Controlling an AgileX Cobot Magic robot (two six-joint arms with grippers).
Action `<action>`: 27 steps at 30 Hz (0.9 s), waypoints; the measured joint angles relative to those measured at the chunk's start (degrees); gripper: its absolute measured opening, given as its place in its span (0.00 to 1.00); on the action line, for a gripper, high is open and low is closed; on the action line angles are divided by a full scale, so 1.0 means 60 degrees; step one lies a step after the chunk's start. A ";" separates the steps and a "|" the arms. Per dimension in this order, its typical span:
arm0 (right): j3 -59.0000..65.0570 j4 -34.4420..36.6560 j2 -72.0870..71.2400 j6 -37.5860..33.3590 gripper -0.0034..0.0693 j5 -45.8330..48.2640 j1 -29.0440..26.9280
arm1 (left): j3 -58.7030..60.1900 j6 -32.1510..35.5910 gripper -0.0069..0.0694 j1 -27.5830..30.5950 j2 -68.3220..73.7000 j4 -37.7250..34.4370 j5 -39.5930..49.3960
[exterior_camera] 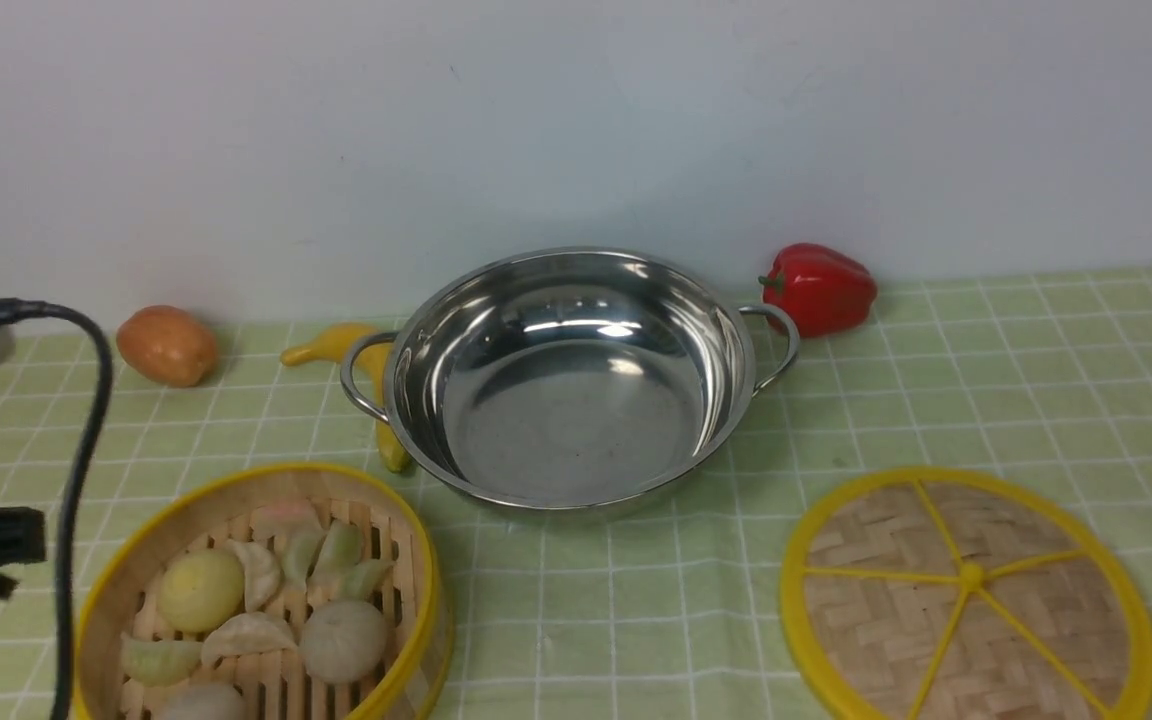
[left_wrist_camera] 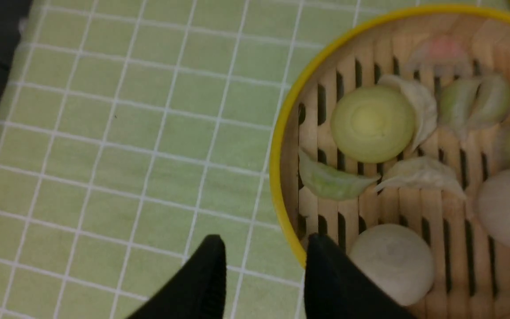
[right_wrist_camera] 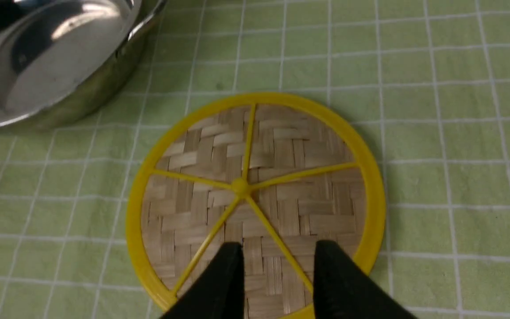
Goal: Place the steamer in the pot on the green tablecloth, and put the lid on the steamer.
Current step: 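Grasp the rim of the steamer basket holding the buns with the left gripper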
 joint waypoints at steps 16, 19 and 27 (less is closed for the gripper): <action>-0.0003 0.1174 0.0166 -0.1709 0.38 0.0102 0.0000 | -0.0022 0.0925 0.41 0.1669 0.4189 -0.1225 -0.1901; -0.0003 0.1174 0.0166 -0.1737 0.38 0.0102 0.0000 | -0.0030 0.1183 0.41 0.1709 0.4313 -0.1352 -0.2113; -0.0003 0.1193 0.0166 -0.1752 0.38 0.0102 0.0000 | -0.0030 0.1434 0.41 0.1713 0.4561 -0.1447 -0.2470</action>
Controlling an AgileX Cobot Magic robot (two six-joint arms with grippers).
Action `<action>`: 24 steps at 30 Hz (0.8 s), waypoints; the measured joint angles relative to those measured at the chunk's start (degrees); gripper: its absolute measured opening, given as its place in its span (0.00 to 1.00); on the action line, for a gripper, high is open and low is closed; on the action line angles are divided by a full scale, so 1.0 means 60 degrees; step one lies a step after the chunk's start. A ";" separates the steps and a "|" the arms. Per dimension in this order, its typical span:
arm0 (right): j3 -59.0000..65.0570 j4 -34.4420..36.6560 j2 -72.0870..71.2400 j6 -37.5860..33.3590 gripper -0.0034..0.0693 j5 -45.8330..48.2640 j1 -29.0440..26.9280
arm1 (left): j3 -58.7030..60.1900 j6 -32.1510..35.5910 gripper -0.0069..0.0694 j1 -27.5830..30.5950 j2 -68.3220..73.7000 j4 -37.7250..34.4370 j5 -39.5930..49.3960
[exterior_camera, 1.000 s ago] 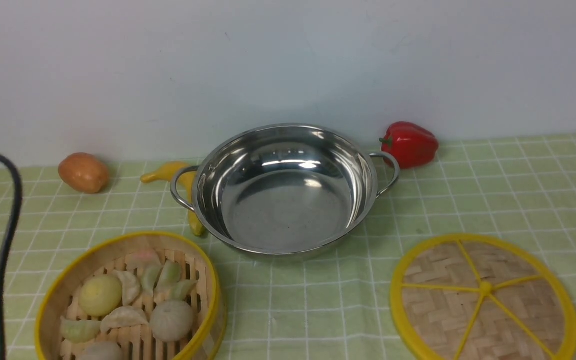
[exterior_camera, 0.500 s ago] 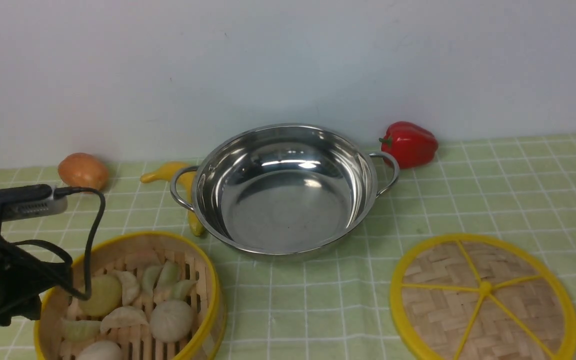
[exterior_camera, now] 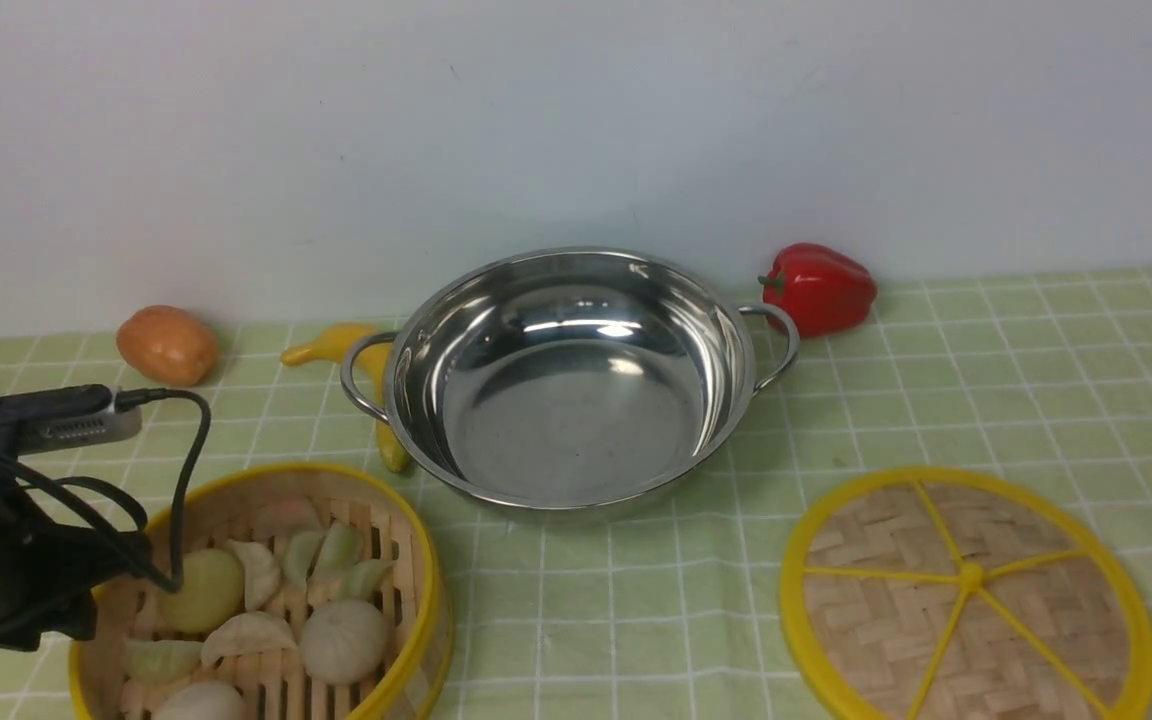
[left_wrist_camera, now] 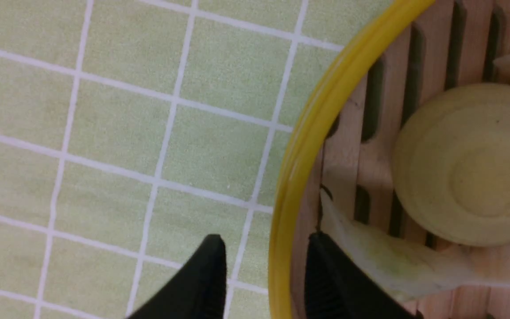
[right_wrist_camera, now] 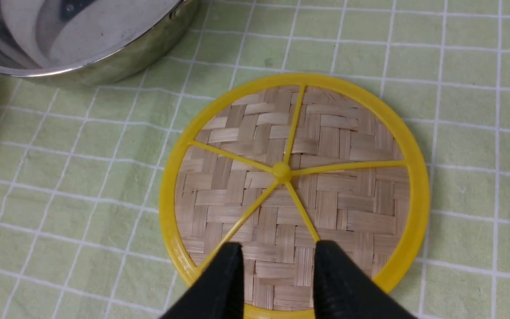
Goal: Place the steamer in the pot on the green tablecloth, and put the lid on the steamer.
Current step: 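Grasp the rim of the steamer basket holding the buns with the left gripper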
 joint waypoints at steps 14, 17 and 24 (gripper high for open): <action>0.0000 0.0399 0.0000 -0.0161 0.38 0.0000 0.0000 | 0.0000 -0.0061 0.15 0.0000 0.1181 -0.0062 -0.0927; 0.0000 0.0444 0.0000 -0.0161 0.38 0.0000 0.0000 | 0.0000 -0.0074 0.13 0.0000 0.1181 -0.0039 -0.0904; 0.0000 0.0467 0.0000 -0.0161 0.38 0.0293 0.0000 | -0.0224 -0.0172 0.13 0.0113 0.1148 -0.0099 -0.0280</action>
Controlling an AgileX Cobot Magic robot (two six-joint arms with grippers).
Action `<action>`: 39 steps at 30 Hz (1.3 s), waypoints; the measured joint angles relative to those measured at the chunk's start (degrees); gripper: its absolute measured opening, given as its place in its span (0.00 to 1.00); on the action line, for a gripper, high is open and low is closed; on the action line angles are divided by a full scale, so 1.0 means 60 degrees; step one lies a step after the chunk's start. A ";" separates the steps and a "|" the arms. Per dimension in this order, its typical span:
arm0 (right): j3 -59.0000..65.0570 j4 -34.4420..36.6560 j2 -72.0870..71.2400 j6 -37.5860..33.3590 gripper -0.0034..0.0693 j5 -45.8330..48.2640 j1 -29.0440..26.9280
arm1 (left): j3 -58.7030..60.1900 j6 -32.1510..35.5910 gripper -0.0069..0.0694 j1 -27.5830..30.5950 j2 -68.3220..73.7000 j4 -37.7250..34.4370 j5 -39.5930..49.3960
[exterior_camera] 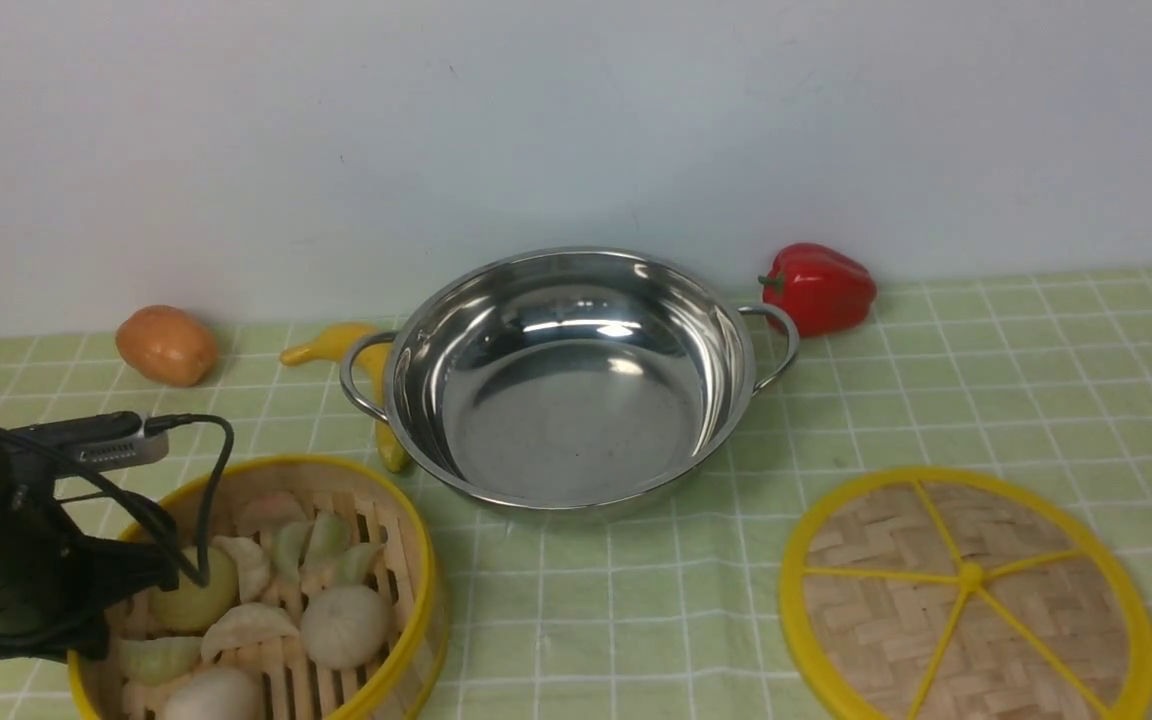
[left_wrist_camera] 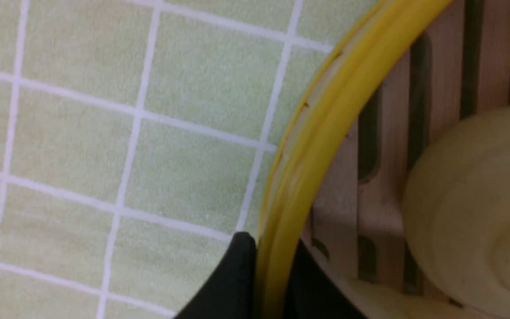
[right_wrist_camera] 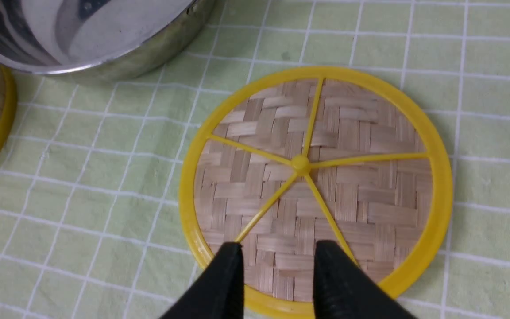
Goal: Place the steamer in the pot on the green tablecloth, and put the lid on the steamer.
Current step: 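Grasp the rim of the steamer basket holding the buns with the left gripper, then place the bamboo steamer basket with dumplings into the steel pot with the left gripper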
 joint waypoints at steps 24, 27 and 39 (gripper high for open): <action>0.0000 -0.0001 0.0000 -0.0036 0.38 0.0367 0.0000 | -0.5968 0.2705 0.14 -0.0293 -0.0493 -0.3032 0.4354; 0.0000 -0.0001 0.0000 -0.0036 0.38 0.0367 0.0000 | -0.6917 0.2379 0.14 -0.1136 0.0270 -0.2882 0.4494; 0.0000 -0.0001 0.0000 -0.0036 0.38 0.0367 0.0000 | -1.1124 0.1580 0.14 -0.3281 0.4406 -0.2125 0.4776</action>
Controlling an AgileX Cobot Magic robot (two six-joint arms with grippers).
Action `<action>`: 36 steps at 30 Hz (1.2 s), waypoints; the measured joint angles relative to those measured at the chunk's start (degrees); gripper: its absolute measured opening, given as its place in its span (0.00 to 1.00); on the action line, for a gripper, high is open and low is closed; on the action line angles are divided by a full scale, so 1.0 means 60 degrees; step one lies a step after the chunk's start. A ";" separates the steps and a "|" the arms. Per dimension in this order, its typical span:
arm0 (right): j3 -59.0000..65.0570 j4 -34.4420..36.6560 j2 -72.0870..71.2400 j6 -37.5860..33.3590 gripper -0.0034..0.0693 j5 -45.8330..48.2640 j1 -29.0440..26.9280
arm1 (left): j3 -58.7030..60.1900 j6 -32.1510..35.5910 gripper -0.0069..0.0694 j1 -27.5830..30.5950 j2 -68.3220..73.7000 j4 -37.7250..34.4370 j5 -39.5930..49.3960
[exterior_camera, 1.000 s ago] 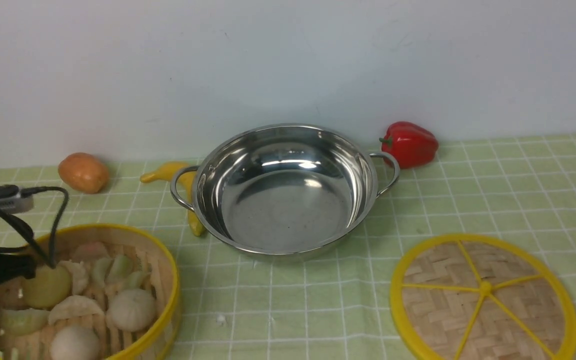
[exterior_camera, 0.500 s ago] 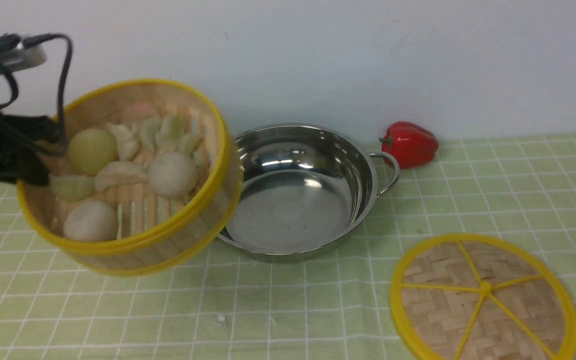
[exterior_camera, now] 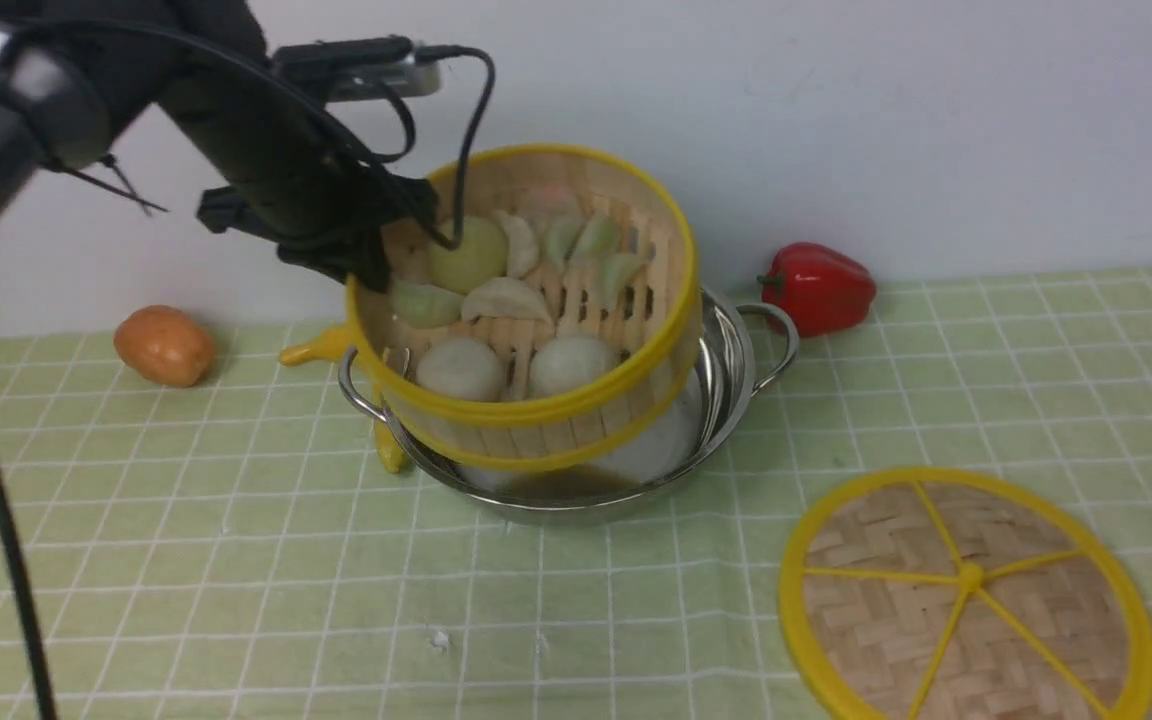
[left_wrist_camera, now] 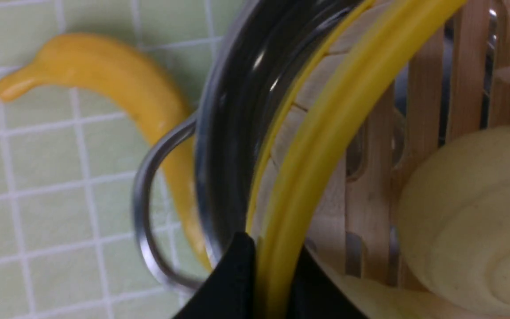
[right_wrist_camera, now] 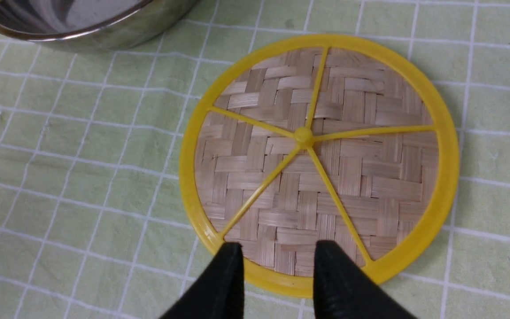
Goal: Place the steamer in the pot on the green tablecloth, and put the lid on the steamer.
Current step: 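Place the bamboo steamer basket with dumplings into the steel pot with the left gripper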
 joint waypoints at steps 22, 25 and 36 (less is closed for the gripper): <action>0.0000 0.0000 0.0000 0.0039 0.38 0.0000 0.0000 | -0.1320 0.0181 0.15 -0.0069 0.2526 0.0074 -0.0813; 0.0000 0.0000 0.0000 0.0039 0.38 0.0000 0.0000 | -0.1320 0.0268 0.16 -0.0069 0.2526 0.0074 -0.0760; 0.0000 0.0000 0.0000 0.0039 0.38 0.0031 0.0000 | -0.1703 0.0397 0.45 -0.0069 0.2411 -0.0193 -0.0521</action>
